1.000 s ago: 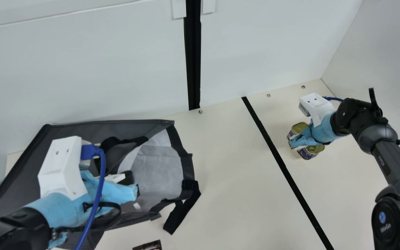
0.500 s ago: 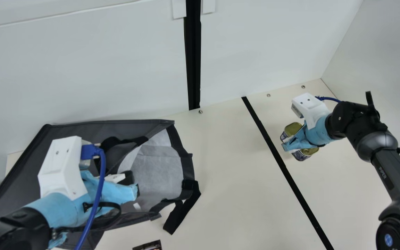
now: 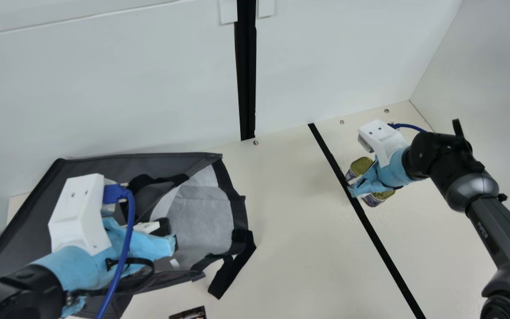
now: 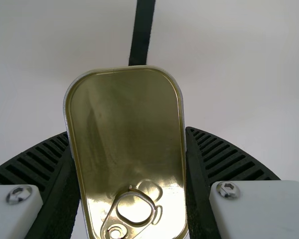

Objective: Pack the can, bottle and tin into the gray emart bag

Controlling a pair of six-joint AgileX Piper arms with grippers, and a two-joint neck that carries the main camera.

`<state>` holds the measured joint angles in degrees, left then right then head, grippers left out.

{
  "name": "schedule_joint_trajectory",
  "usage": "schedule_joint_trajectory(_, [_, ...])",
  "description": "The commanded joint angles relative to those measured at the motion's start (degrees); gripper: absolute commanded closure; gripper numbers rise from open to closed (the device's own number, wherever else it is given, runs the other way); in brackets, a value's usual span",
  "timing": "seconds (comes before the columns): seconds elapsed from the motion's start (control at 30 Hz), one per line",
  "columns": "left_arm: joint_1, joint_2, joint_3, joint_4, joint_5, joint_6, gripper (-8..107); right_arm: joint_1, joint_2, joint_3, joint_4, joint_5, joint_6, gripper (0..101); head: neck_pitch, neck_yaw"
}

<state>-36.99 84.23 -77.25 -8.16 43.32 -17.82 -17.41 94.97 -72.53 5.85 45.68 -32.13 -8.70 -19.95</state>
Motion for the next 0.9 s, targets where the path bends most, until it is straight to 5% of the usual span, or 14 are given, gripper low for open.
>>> schedule_joint_trajectory(0.0, [0.0, 0.0, 0.0, 0.0, 0.0, 0.0, 89, 0.4, -0.28, -0.01, 0.02, 0.1, 0.1, 101, -1.3, -0.05])
schedule_joint_trajectory(0.87, [0.0, 0.0, 0.0, 0.0, 0.0, 0.0, 89, 5.64, -6.07, 3.97, 0.98, 1.29, -0.22, 101, -1.3, -0.05])
